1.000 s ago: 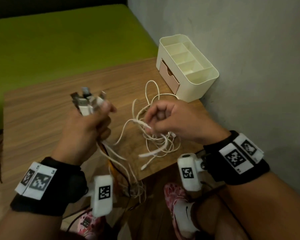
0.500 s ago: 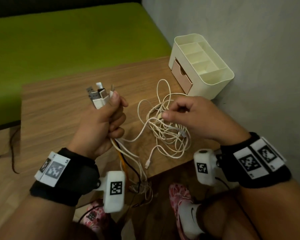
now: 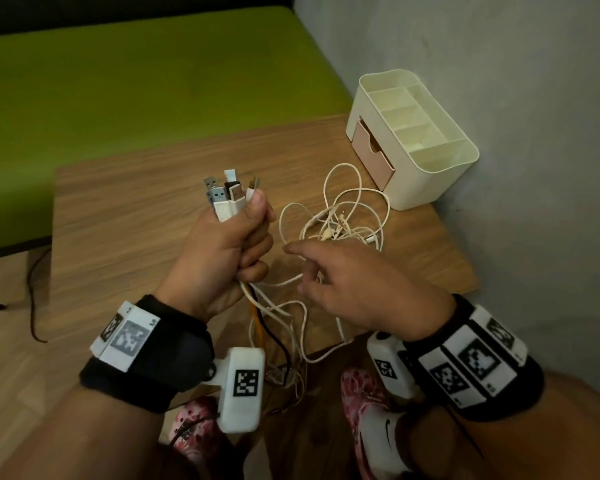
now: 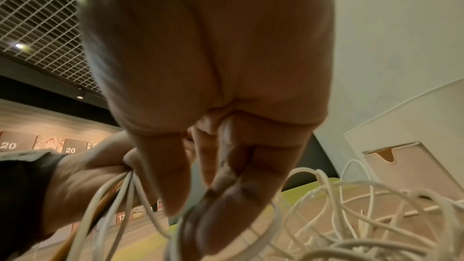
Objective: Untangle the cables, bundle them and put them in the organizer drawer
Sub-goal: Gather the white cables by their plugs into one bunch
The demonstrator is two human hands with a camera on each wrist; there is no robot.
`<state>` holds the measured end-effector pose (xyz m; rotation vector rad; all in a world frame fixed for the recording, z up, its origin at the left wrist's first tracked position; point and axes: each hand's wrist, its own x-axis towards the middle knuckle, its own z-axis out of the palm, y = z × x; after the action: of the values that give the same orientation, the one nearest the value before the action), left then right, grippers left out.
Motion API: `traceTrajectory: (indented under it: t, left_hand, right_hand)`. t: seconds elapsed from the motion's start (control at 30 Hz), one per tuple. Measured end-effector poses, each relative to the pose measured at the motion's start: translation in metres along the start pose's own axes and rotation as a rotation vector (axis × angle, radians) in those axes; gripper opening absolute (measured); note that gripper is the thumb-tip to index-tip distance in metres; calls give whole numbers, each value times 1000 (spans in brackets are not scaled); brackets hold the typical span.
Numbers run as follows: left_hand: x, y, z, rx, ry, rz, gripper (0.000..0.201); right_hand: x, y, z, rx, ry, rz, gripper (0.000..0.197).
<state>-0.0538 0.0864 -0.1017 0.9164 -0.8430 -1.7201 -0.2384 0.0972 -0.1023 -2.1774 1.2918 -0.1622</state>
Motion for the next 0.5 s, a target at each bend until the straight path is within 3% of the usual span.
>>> traceTrajectory:
  t: [0.13,0.2,0.33,0.4,0.5]
  left_hand:
    - [-2,-3,5,22,-20,8,25]
    - [-3,-4,8,41,-17,3,25]
    - [-2,-5,6,51,-15,8,28]
    - [-2,-5,4,58,-14,20,26]
    - [-2,-3,1,56,2,37,25]
  right_hand:
    - [1,0,3,-41,114,44,68]
    - [2,1,5,-96,94,79,68]
    - [4,5,5,-241,8,155,41]
    - [6,4,7,-277,58,107,24]
    - [9,5,0,-293,243,68,17]
